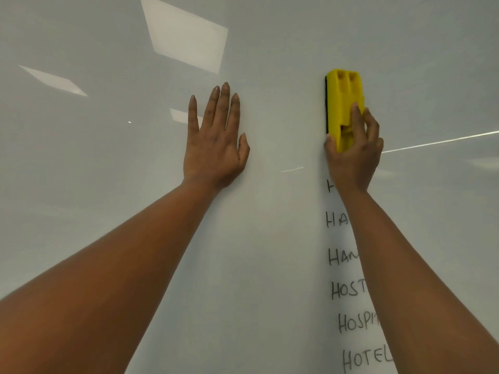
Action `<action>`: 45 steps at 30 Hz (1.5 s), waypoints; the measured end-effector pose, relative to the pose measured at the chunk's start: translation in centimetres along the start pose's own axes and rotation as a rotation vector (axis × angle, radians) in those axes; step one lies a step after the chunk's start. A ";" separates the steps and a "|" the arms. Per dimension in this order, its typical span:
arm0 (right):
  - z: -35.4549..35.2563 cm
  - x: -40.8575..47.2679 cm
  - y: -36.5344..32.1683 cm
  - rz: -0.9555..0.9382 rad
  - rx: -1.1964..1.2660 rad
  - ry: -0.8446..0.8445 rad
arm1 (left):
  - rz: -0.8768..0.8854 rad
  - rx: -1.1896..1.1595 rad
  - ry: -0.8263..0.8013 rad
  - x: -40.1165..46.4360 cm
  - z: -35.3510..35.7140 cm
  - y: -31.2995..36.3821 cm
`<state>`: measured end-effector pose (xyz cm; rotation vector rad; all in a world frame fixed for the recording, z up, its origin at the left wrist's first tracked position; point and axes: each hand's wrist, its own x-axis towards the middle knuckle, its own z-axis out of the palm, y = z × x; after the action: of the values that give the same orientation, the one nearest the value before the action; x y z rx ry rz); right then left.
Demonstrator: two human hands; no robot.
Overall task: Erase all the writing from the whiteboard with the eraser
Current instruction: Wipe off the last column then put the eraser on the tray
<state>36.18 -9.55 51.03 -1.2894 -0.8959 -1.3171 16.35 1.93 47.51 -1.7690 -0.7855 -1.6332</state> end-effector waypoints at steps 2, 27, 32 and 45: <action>-0.1 0.5 0.4 0.035 0.003 0.015 | 0.003 -0.007 0.004 0.0 0.0 0.0; -0.9 -1.7 4.4 0.220 -0.007 0.101 | 0.215 0.012 -0.073 -0.3 -0.1 0.0; -0.6 -4.7 2.0 0.223 0.078 0.139 | 0.217 -0.004 -0.061 -0.4 0.0 -0.2; -2.1 -8.0 4.1 0.224 0.057 0.097 | 0.218 -0.026 -0.055 -0.4 0.2 -0.1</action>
<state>38.78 -10.97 42.33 -1.2326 -0.6945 -1.1595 16.32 2.12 47.10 -1.8539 -0.5748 -1.4628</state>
